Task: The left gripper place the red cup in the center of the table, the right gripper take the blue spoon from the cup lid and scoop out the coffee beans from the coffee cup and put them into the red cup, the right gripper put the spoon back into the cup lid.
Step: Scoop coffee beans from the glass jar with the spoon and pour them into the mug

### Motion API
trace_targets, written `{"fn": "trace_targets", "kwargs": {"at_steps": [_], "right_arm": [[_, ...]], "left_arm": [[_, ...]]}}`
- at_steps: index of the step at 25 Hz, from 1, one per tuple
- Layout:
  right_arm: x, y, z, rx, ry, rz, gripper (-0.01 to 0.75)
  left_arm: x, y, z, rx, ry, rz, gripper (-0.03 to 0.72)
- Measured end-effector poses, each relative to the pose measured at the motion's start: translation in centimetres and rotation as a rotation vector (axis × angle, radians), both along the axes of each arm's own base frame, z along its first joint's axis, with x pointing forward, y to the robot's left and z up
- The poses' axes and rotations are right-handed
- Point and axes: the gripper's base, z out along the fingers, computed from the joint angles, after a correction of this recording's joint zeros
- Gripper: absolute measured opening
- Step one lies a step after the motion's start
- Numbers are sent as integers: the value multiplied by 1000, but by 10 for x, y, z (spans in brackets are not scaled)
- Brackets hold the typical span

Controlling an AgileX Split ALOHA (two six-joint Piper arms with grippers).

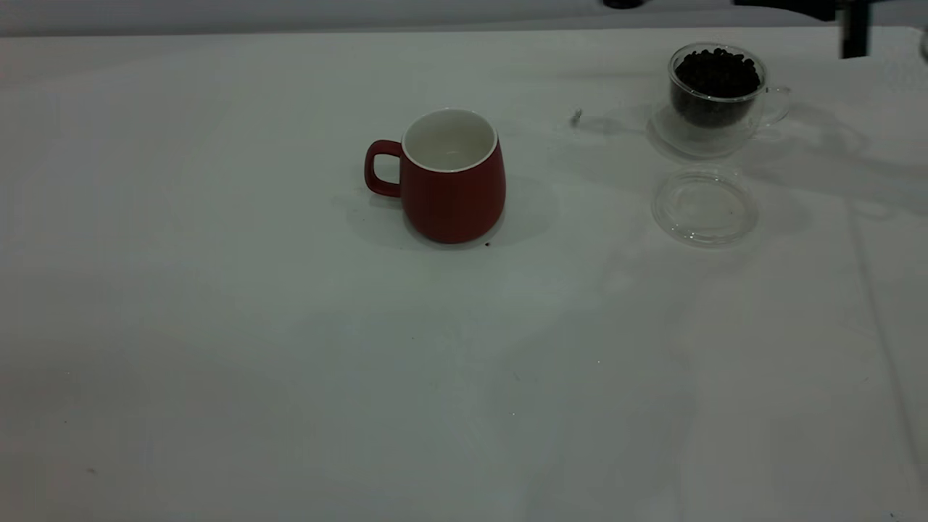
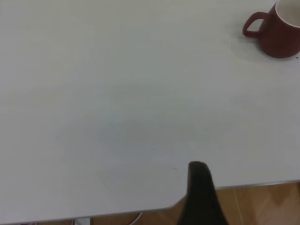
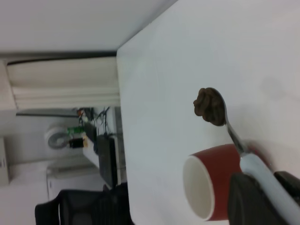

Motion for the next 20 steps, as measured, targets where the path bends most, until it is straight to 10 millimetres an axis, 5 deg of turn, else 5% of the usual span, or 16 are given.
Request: {"fn": "trace_targets", "kwargs": {"at_steps": [11,20], "right_arm": [[-8,80,1,4,-10,174,101],[-14,104,0,-3,-30,239,101]], "left_arm": [[0,0,0,0,0,0,587],[0,0,0,0,0,0,587]]}}
